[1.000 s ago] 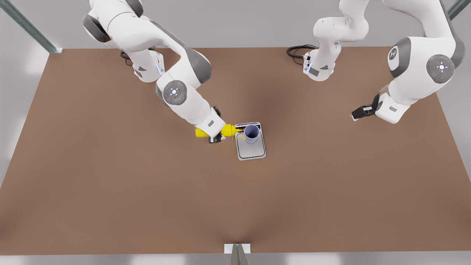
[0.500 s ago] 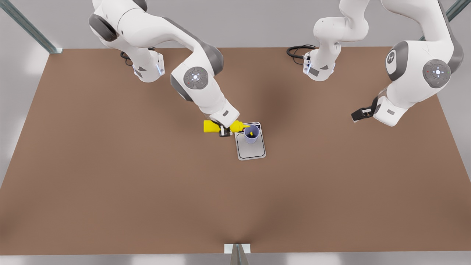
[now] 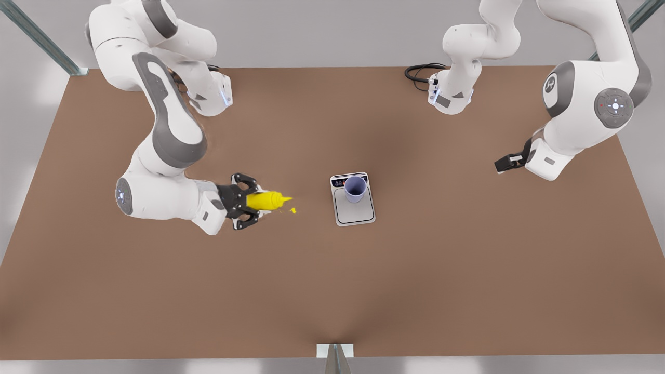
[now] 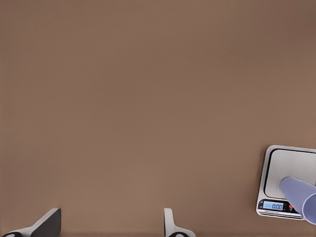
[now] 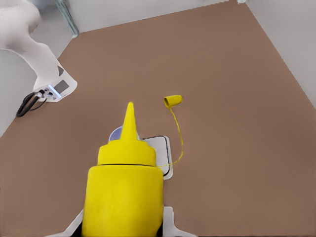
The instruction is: Move cup to the weight, pick up sauce bottle, pour sauce
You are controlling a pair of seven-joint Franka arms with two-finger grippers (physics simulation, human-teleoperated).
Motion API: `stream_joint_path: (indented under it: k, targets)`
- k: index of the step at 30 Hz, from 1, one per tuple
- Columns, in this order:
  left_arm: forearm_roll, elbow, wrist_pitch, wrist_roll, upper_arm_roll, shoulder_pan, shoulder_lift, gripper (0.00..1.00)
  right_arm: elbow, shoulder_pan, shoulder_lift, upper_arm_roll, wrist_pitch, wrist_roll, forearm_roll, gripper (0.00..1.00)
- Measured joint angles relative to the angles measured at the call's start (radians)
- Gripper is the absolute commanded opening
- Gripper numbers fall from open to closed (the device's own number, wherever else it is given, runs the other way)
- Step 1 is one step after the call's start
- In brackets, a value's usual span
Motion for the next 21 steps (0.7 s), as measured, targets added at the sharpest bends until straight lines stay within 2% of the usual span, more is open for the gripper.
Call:
stream_joint_path:
  k: [9, 14, 21]
  targets:
    - [0.001, 0.000, 0.000, 0.000, 0.000, -0.001, 0.000, 1.00, -0.150, -0.256, 0.064, -0.002, -0.192, -0.476, 0.390, 0.49]
    - [0.000, 0.000, 0.000, -0.003, -0.001, -0.001, 0.000, 1.00, -0.173, -0.320, 0.185, -0.002, -0.284, -0.686, 0.491, 0.50]
    - [0.000, 0.000, 0.000, -0.004, -0.001, 0.000, 0.000, 1.00, -0.208, -0.315, 0.338, -0.002, -0.349, -0.906, 0.594, 0.50]
